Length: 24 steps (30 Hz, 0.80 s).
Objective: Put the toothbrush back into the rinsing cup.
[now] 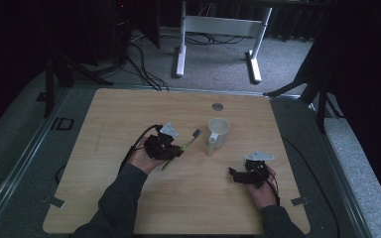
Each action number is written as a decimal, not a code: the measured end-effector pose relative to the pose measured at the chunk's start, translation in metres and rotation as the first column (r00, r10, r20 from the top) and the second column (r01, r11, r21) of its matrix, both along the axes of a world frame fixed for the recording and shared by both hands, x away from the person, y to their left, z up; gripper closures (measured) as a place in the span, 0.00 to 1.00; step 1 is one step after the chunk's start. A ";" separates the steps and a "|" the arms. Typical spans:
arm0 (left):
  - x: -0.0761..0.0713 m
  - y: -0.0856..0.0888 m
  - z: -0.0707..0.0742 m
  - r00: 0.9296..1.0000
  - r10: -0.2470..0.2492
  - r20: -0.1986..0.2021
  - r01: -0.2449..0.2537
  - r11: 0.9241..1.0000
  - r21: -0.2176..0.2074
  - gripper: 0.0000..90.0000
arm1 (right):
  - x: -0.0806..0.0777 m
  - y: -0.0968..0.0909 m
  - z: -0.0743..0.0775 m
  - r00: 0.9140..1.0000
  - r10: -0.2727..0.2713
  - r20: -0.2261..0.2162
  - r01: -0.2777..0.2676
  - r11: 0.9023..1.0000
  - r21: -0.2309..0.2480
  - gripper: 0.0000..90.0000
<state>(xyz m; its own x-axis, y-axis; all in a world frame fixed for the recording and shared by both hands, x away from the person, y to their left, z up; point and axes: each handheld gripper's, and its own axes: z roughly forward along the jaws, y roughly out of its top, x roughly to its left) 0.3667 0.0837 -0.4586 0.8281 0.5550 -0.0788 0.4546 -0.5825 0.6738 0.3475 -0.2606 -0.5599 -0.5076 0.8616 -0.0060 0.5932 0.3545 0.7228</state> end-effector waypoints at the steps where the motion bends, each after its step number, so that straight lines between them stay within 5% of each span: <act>1: 0.000 -0.001 0.001 1.000 0.000 0.004 0.000 1.000 -0.003 0.89 | 0.000 0.000 0.000 1.000 0.000 0.000 0.000 1.000 0.000 0.18; 24: 0.004 -0.009 0.006 0.997 0.044 0.058 -0.037 0.993 -0.109 0.89 | 0.000 0.000 0.000 1.000 0.000 0.000 0.000 1.000 0.000 0.18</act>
<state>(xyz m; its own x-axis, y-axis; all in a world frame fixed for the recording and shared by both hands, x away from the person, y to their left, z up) 0.3705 0.0746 -0.4531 0.8101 0.5792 -0.0909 0.4334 -0.4872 0.7582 0.3475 -0.2606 -0.5599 -0.5075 0.8616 -0.0060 0.5932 0.3545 0.7228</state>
